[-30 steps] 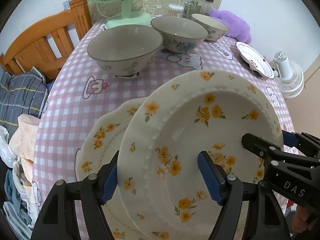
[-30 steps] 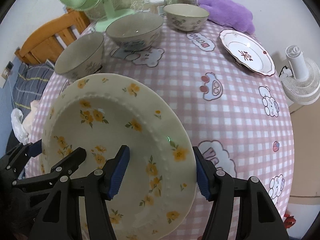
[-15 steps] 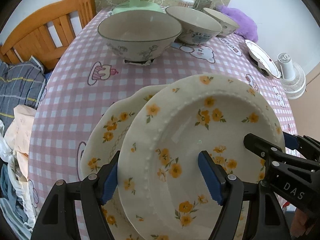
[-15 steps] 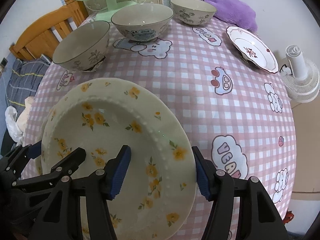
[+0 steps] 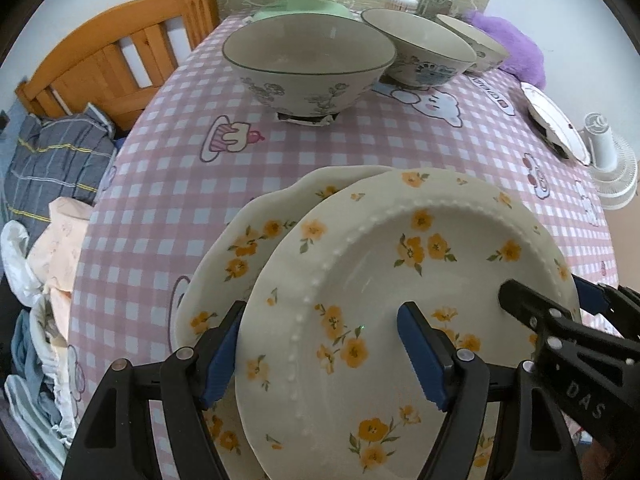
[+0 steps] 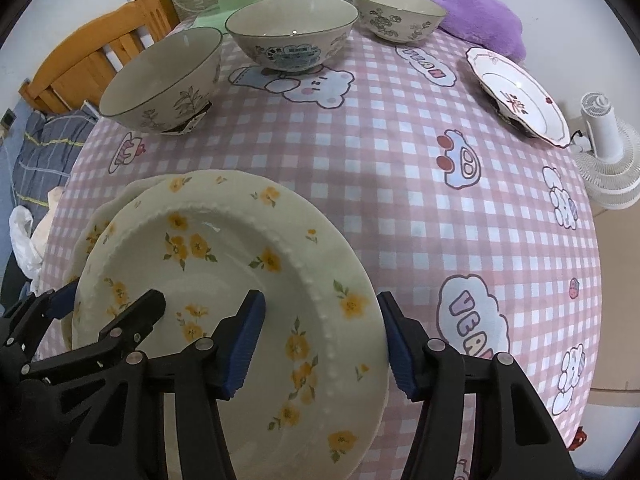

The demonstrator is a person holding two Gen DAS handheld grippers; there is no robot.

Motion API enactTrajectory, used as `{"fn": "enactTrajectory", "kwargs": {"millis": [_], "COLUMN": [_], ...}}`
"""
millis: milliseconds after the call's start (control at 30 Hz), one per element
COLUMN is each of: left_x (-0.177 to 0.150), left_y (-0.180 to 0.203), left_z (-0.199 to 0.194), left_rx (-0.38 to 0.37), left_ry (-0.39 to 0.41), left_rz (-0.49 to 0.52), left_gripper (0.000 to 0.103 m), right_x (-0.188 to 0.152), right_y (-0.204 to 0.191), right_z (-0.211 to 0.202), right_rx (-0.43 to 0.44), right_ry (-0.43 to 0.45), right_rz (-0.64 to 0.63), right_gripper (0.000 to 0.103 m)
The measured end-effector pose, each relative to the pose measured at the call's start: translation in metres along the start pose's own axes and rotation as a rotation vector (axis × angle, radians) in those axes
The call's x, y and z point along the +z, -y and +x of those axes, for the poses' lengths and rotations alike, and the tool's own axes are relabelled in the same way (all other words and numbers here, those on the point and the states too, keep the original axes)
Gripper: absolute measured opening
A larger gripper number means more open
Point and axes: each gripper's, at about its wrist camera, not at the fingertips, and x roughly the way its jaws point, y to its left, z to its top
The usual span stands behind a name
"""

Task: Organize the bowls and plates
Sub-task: 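Lower the deep plate onto the large plate with the right tool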

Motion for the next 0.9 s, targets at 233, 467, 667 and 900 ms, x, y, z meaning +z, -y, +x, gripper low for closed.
{"fn": "enactTrajectory", "kwargs": {"millis": [233,467,667,900], "left_x": [-0.001,-0.003,-0.009,-0.013], "left_y": [0.005,0.010,0.005,-0.003], "left_z": [0.001,0.000,-0.006,-0.013], "left_rx": [0.074,0.128,0.117,0.102], "left_ry": [-0.002,-0.003,-0.014,-0.007], "left_rz": [-0.002,0.011,0.011,0.032], "left_gripper": [0.080,0.080,0.079,0.079], "right_x": [-0.013,-0.022,-0.021,-0.019], "right_y": [0.013,0.011,0.004,-0.003], "right_z": [-0.009,-0.027,-0.023,-0.017], "right_rx": [0.001,0.012,0.000,0.005], "right_ry": [-0.006,0.033,0.033,0.019], "right_rz": [0.045,0.013,0.002,0.014], "right_gripper": [0.059,0.034,0.032,0.033]}}
